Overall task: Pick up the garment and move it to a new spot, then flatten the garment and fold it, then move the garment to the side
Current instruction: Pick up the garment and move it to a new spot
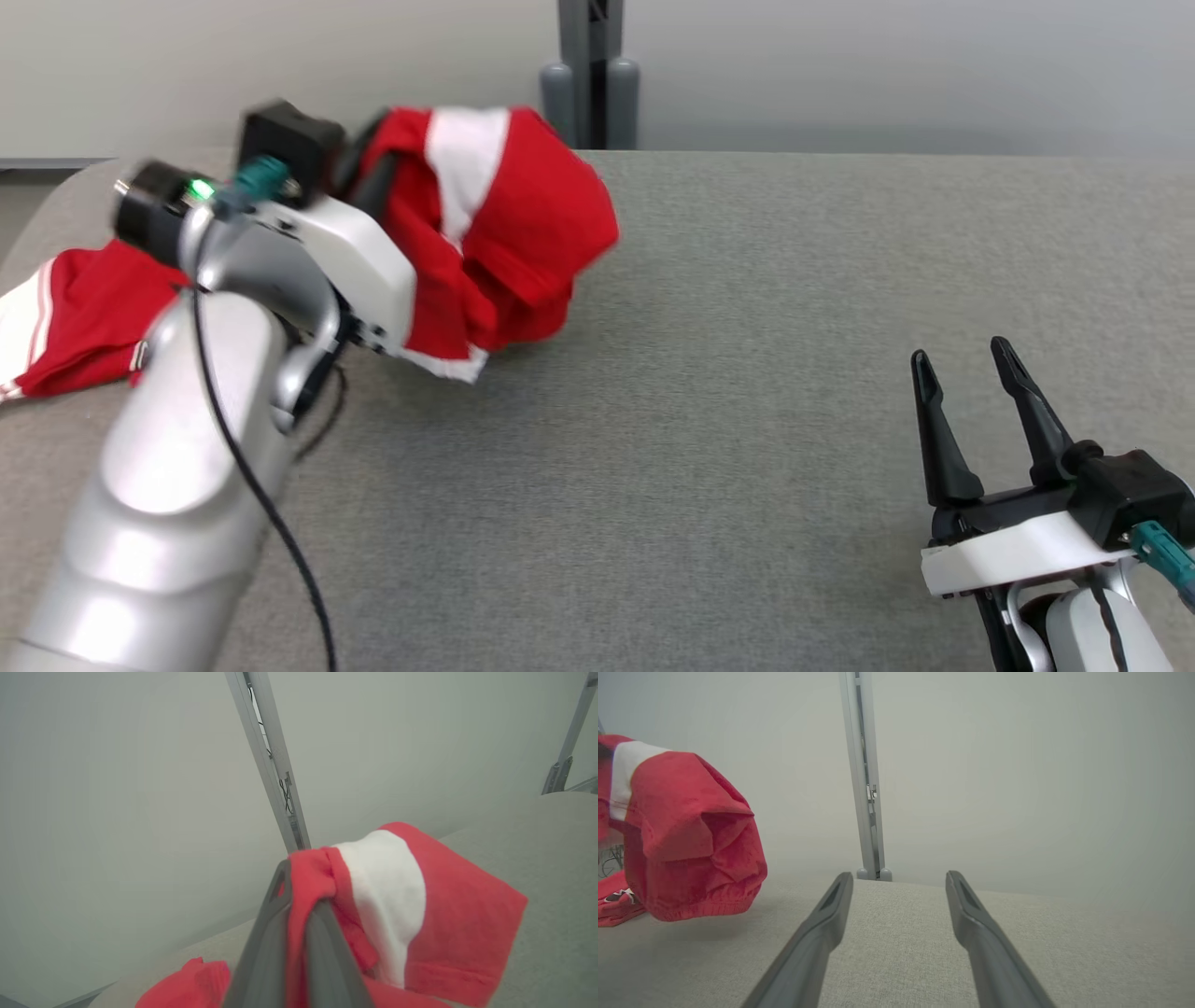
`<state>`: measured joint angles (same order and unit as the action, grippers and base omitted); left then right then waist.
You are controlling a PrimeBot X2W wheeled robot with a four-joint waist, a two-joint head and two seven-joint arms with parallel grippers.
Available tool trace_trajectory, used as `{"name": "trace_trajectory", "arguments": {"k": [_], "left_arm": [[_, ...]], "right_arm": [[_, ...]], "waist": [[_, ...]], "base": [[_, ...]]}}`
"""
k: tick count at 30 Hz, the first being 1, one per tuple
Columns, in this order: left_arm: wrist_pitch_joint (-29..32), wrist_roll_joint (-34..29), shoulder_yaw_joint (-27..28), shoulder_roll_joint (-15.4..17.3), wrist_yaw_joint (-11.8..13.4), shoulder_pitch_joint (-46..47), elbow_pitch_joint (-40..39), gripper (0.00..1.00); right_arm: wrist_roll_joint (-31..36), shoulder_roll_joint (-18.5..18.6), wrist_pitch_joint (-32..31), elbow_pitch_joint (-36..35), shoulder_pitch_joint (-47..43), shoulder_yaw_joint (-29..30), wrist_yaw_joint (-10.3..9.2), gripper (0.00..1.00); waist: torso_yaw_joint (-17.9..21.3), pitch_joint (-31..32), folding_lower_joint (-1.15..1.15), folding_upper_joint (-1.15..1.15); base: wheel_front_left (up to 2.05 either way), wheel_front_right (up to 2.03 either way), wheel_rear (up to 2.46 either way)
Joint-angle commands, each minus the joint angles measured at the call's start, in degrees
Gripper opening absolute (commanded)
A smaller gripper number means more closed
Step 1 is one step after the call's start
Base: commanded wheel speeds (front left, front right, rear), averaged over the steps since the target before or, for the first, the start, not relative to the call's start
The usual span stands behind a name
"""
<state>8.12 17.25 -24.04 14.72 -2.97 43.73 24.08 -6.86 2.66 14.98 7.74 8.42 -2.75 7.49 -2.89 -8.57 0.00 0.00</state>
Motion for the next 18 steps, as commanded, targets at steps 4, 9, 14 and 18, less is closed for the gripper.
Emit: {"name": "trace_trajectory", "arguments": {"k": [4, 9, 14, 18], "left_arm": [[-0.3, 0.5, -1.2, -2.8, 2.0, -2.7, 0.7, 0.00], [-1.8, 1.6, -2.3, -7.2, 4.1, -5.2, 3.6, 0.00], [-3.0, 6.3, -3.4, -10.7, 3.0, -6.8, 7.4, 0.00], [-3.2, 13.4, -4.7, -11.6, 1.5, -6.8, 10.4, 0.00]], "right_arm": [[-0.6, 0.4, 0.3, -0.4, 0.7, 0.3, 0.01, 1.00], [-1.0, 0.4, 0.3, -0.6, 1.4, 0.0, 0.01, 1.00], [-1.4, 0.4, 0.3, -0.7, 2.0, -0.4, 0.01, 1.00], [-1.8, 0.4, 0.3, -0.8, 2.6, -0.5, 0.01, 1.00]], "waist": [[2.9, -1.4, 0.00, 0.00], [5.6, -2.6, 0.00, 0.00], [8.5, -4.1, 0.00, 0.00], [11.1, -5.0, 0.00, 0.00]], "base": [[0.00, 0.00, 0.00], [0.00, 0.00, 0.00], [0.00, 0.00, 0.00], [0.00, 0.00, 0.00]]}}
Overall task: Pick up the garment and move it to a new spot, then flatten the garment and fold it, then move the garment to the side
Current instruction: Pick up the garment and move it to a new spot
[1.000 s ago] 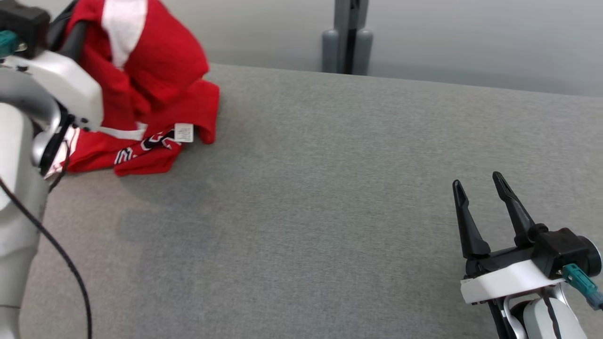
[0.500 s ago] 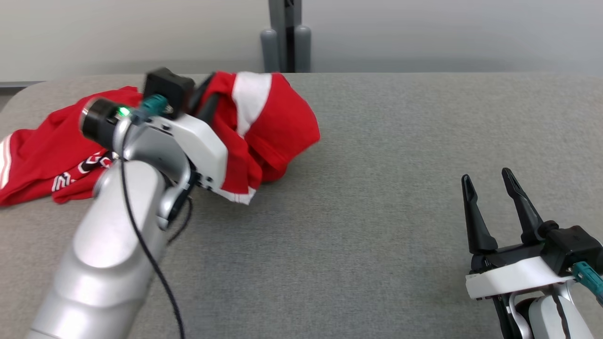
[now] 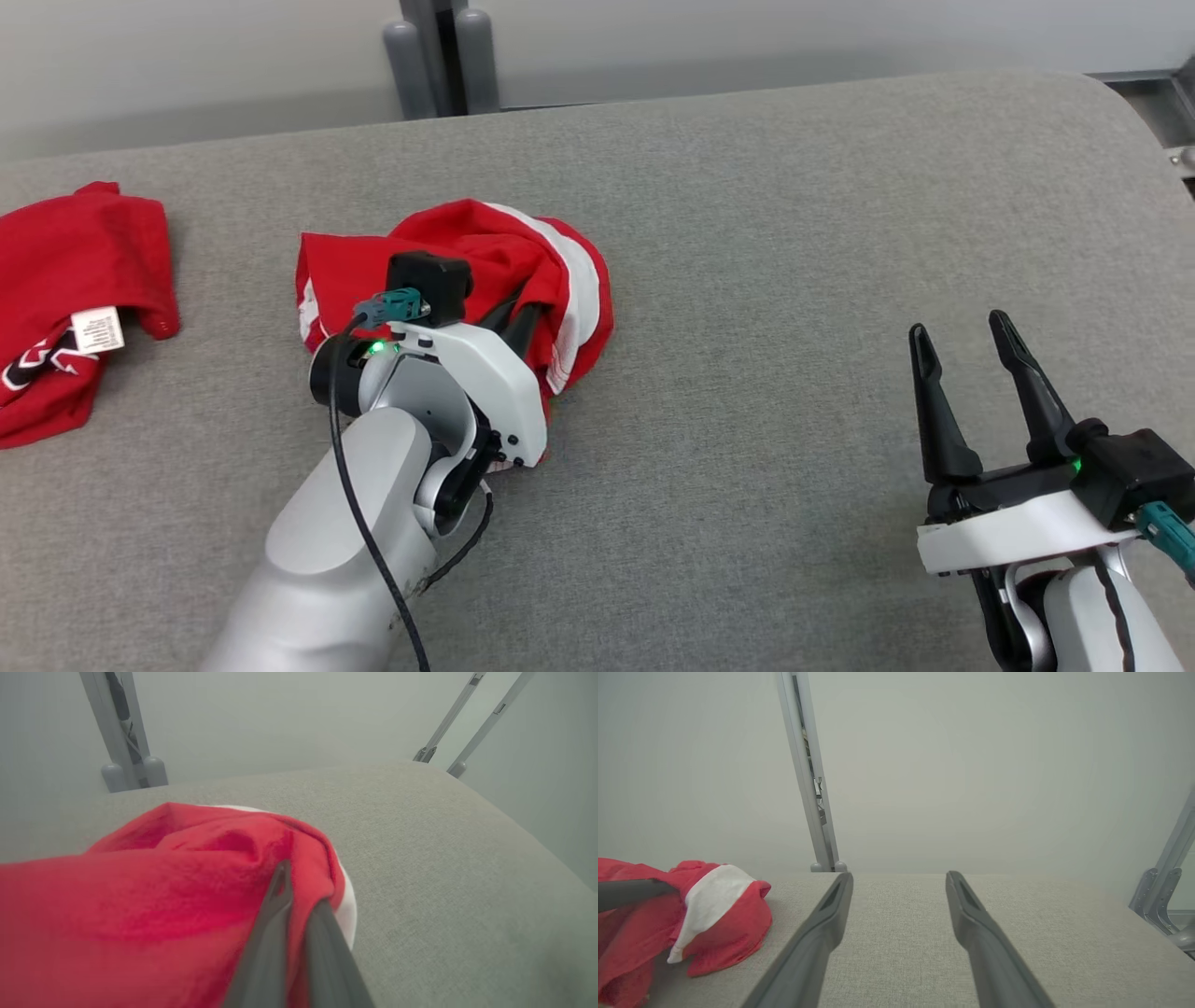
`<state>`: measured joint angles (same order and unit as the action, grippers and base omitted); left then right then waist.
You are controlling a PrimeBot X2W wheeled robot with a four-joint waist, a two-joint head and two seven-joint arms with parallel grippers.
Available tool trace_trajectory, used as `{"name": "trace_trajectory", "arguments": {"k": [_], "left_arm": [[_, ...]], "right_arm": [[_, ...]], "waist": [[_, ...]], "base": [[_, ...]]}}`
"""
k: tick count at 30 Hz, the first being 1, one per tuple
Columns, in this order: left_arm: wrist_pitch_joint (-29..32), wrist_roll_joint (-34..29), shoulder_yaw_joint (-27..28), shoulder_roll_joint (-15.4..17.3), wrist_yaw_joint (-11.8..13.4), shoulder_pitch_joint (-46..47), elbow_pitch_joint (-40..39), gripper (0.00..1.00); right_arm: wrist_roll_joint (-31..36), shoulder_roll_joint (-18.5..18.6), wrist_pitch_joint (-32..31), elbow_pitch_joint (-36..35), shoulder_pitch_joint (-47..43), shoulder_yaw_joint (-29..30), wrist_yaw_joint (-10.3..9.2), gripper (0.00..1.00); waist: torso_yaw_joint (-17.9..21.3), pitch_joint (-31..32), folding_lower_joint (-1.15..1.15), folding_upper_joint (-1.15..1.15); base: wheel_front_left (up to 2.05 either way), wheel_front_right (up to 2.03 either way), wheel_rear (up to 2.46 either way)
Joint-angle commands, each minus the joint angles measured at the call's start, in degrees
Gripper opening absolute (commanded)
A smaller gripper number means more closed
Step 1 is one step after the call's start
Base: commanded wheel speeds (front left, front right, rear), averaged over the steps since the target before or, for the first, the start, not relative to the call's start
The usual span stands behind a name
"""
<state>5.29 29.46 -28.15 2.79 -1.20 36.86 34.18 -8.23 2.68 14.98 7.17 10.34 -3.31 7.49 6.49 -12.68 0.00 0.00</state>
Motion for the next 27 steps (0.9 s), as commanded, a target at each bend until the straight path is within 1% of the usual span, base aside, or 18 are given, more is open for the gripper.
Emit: {"name": "trace_trajectory", "arguments": {"k": [1, 4, 7, 12, 13, 14, 15, 16, 17, 18, 22, 27], "left_arm": [[-0.7, 2.9, -1.7, 0.2, 0.0, 0.6, 0.6, 0.00], [-2.1, 8.8, -4.9, 0.3, 1.0, 2.2, 1.2, 0.00], [-3.5, 11.8, -8.7, 0.2, 2.3, 4.2, 2.6, 0.00], [-5.0, 15.8, -14.8, 0.3, 3.4, 7.1, 4.6, 0.00], [-5.3, 16.4, -16.0, 0.3, 3.6, 7.4, 5.2, 0.03], [-5.6, 17.0, -17.2, 0.2, 3.8, 7.7, 5.7, 0.31], [-6.2, 17.6, -18.3, 0.2, 4.0, 8.1, 6.2, 0.54], [-6.7, 18.2, -19.3, 0.2, 4.0, 8.4, 6.5, 0.94], [-6.7, 18.2, -19.3, 0.2, 4.0, 8.4, 6.5, 0.94], [-7.3, 18.9, -20.2, 0.2, 4.0, 8.6, 6.9, 1.00], [-10.0, 21.2, -23.4, 0.2, 3.4, 9.7, 7.3, 1.00], [-14.2, 22.7, -26.4, 0.2, 3.5, 11.4, 7.0, 1.00]], "right_arm": [[-0.4, 0.4, 0.3, -0.3, 0.9, -0.1, 0.01, 1.00], [-0.7, 0.4, 0.3, -0.4, 0.9, 0.0, 0.01, 1.00], [-0.9, 0.4, 0.3, -0.4, 1.2, -0.3, 0.01, 1.00], [-1.0, 0.4, 0.3, -0.2, 1.3, -0.6, 0.01, 1.00], [-1.1, 0.4, 0.3, -0.2, 1.3, -0.7, 0.01, 1.00], [-1.2, 0.4, 0.3, -0.2, 1.2, -0.8, 0.01, 1.00], [-1.4, 0.4, 0.3, -0.2, 1.3, -0.9, 0.01, 1.00], [-1.4, 0.4, 0.3, -0.2, 1.2, -0.9, 0.01, 1.00], [-1.4, 0.4, 0.3, -0.2, 1.2, -0.9, 0.01, 1.00], [-1.3, 0.4, 0.3, -0.3, 1.1, -0.9, 0.01, 1.00], [-1.0, 0.4, 0.3, -0.2, 0.3, -0.2, 0.01, 1.00], [-0.6, 0.4, 0.3, 0.1, -0.3, -0.3, 0.01, 1.00]], "waist": [[2.3, -1.2, 0.00, 0.00], [4.1, -1.7, 0.00, 0.00], [5.7, -2.1, 0.00, 0.00], [7.9, -2.2, 0.00, 0.00], [8.3, -2.2, 0.00, 0.00], [8.6, -2.2, 0.00, 0.00], [8.8, -2.2, 0.00, 0.00], [9.0, -2.2, 0.00, 0.00], [9.0, -2.2, 0.00, 0.00], [9.1, -2.2, 0.00, 0.00], [8.7, -1.6, 0.00, 0.00], [6.9, 0.2, 0.00, 0.00]], "base": [[0.00, 0.00, 0.00], [0.00, 0.00, 0.00], [0.00, 0.00, 0.00], [0.00, 0.00, 0.00], [0.00, 0.00, 0.00], [0.00, 0.00, 0.00], [0.00, 0.00, 0.00], [0.00, 0.00, 0.00], [0.00, 0.00, 0.00], [0.00, 0.00, 0.00], [0.00, 0.00, 0.00], [0.00, 0.00, 0.00]]}}
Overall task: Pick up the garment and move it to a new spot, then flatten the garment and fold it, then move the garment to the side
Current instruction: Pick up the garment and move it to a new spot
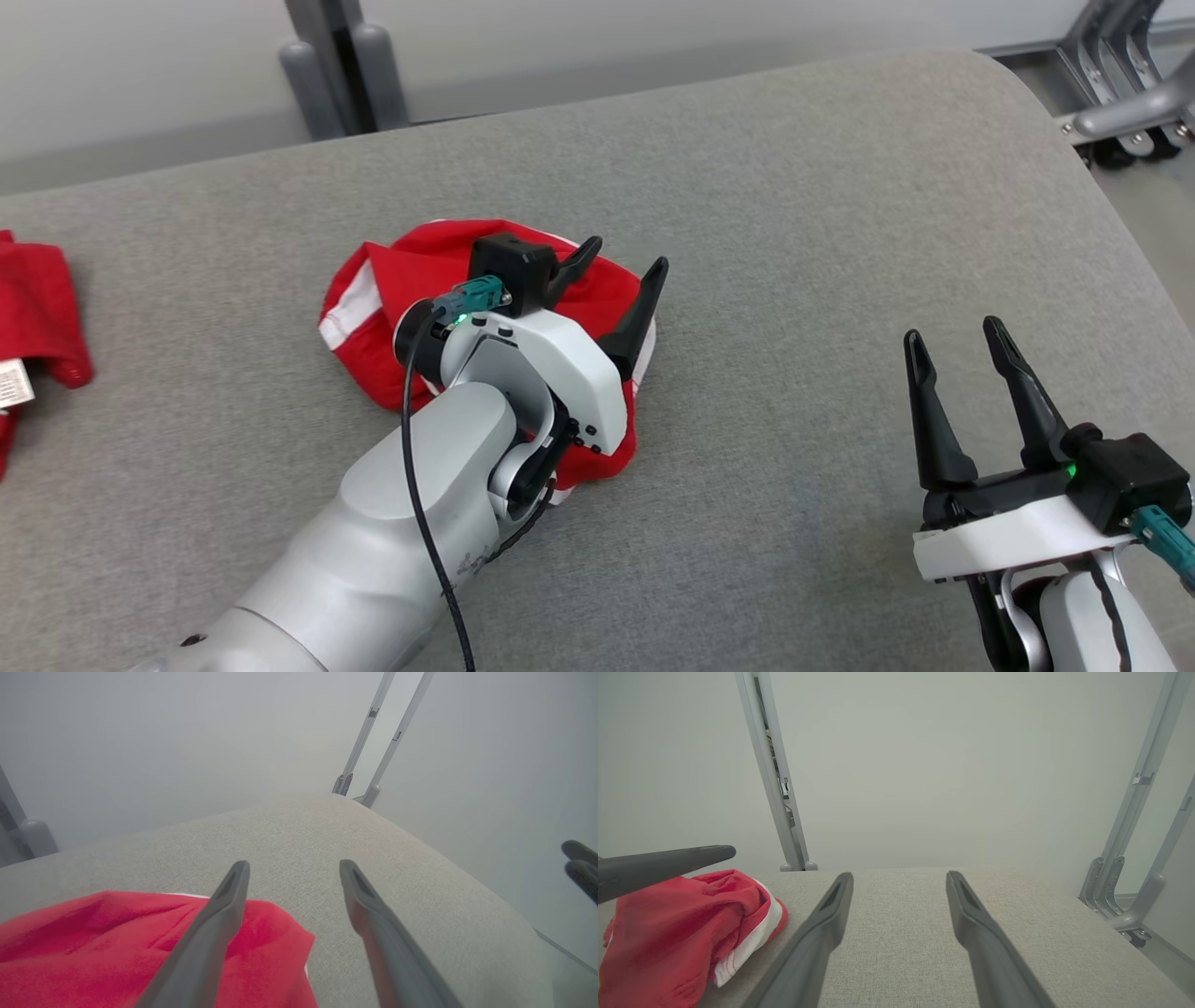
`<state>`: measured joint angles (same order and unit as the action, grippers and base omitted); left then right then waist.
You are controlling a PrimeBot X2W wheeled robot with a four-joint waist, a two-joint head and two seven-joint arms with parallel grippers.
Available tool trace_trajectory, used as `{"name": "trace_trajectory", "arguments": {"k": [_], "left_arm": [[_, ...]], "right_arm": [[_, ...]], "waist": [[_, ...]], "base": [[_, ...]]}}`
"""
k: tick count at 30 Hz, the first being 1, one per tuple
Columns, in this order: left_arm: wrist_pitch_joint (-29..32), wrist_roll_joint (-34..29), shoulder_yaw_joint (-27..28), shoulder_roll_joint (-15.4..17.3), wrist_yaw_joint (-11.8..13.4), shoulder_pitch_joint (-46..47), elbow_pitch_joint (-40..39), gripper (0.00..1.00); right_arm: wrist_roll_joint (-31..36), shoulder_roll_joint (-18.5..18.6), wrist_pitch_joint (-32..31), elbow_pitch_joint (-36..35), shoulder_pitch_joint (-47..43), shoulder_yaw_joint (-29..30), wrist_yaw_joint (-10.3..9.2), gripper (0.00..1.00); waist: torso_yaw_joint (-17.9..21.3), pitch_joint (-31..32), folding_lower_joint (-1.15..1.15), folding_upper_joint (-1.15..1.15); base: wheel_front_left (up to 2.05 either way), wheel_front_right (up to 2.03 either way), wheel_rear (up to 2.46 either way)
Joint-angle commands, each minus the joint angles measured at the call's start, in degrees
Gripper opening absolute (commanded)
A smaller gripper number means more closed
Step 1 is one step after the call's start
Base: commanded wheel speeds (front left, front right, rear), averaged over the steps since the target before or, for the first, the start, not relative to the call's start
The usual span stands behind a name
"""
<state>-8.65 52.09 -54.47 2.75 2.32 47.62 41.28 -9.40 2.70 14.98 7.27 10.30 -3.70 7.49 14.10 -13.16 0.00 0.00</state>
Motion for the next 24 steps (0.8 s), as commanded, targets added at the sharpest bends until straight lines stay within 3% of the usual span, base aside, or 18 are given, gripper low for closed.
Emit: {"name": "trace_trajectory", "arguments": {"k": [1, 10, 24], "left_arm": [[-1.1, 0.3, -0.6, 0.3, 0.0, 1.0, -0.1, 1.00], [-5.3, 1.1, -1.0, 0.6, 0.1, -1.2, -0.1, 1.00], [-6.5, -6.9, 5.8, 10.0, 6.1, -15.6, -12.4, 1.00]], "right_arm": [[0.5, 0.4, 0.3, 0.1, -0.4, 0.1, 0.01, 1.00], [0.7, 0.4, 0.3, 1.2, -2.7, -1.5, 0.01, 1.00], [-1.2, 0.4, 0.3, 6.5, -5.8, -7.5, 0.01, 1.00]], "waist": [[-1.2, 1.1, 0.00, 0.00], [-6.1, 5.4, 0.00, 0.00], [-13.9, 8.8, 0.00, 0.00]], "base": [[0.00, 0.00, 0.00], [0.00, 0.00, 0.00], [0.00, 0.00, 0.00]]}}
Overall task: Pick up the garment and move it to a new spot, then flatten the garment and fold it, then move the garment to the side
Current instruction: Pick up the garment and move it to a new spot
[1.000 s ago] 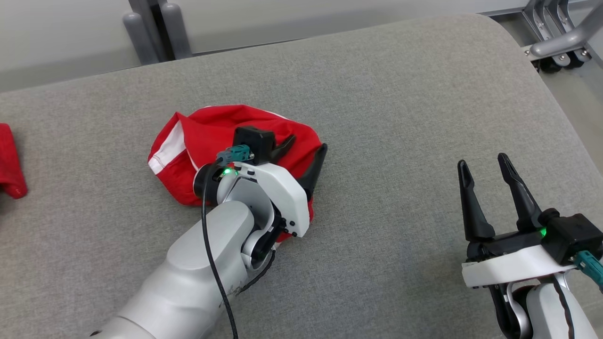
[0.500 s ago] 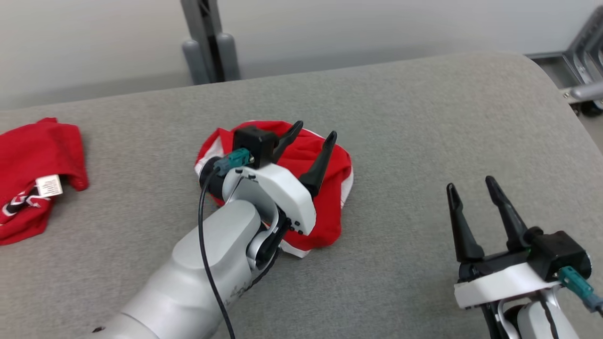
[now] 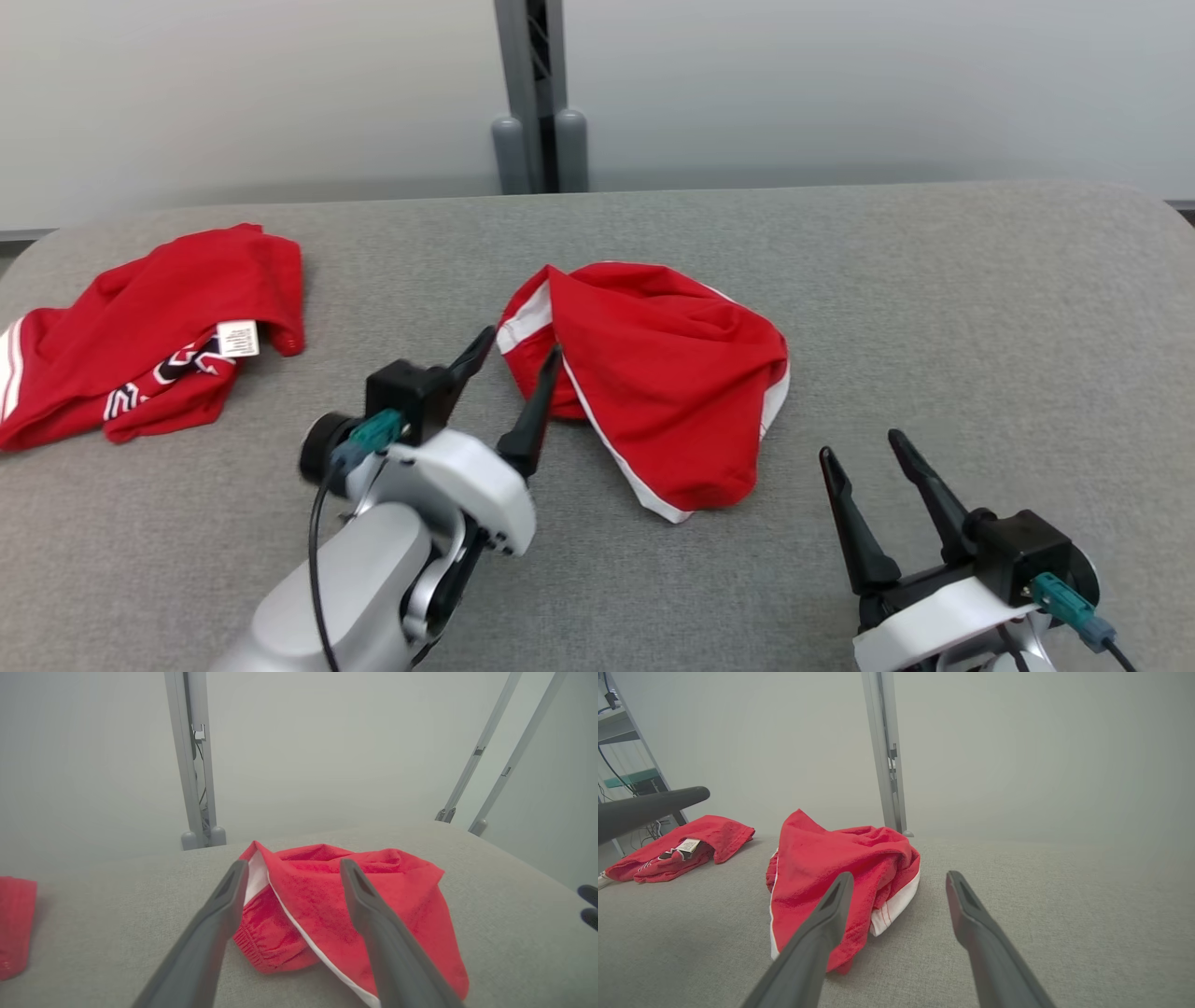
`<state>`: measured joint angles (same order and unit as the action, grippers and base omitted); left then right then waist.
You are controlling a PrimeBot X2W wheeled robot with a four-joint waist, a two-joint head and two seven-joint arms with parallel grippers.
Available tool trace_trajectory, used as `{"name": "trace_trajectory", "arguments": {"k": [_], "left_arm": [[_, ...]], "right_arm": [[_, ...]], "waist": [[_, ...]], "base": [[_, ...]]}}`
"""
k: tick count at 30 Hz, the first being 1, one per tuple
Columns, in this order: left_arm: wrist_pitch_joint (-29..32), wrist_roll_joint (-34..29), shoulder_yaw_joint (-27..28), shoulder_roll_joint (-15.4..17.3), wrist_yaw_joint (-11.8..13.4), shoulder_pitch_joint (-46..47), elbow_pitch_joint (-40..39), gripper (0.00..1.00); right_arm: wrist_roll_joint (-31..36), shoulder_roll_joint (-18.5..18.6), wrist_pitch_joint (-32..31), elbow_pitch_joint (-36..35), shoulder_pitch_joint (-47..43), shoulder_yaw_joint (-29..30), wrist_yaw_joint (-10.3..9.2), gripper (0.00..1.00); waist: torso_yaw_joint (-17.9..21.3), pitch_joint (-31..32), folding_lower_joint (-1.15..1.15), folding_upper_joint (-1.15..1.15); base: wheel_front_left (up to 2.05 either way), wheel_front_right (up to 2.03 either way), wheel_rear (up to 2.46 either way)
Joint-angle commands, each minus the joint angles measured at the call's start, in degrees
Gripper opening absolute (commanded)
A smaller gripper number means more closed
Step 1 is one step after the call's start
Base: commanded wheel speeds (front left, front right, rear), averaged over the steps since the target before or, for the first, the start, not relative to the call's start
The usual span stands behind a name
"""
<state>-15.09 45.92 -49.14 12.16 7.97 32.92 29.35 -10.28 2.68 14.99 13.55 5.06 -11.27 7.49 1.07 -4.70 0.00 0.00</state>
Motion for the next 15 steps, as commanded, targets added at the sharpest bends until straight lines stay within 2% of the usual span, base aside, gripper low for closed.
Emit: {"name": "trace_trajectory", "arguments": {"k": [1, 7, 15], "left_arm": [[-0.1, -1.5, 1.1, 1.1, 0.9, -2.2, -1.6, 1.00], [-0.1, -5.1, 5.7, 3.8, 2.8, -9.2, -6.8, 1.00], [-0.1, -7.0, 10.9, 4.6, 3.6, -16.3, -11.4, 1.00]], "right_arm": [[-0.4, 0.4, 0.3, 0.7, -0.4, -0.3, 0.01, 1.00], [-1.0, 0.4, 0.3, 3.1, 0.1, -1.2, 0.01, 1.00], [-2.0, 0.4, 0.3, 7.5, 0.3, -2.6, 0.01, 1.00]], "waist": [[-1.2, 0.4, 0.00, 0.00], [-2.6, 0.6, 0.00, 0.00], [-4.3, 0.8, 0.00, 0.00]], "base": [[0.00, 0.00, 0.00], [0.00, 0.00, 0.00], [0.00, 0.00, 0.00]]}}
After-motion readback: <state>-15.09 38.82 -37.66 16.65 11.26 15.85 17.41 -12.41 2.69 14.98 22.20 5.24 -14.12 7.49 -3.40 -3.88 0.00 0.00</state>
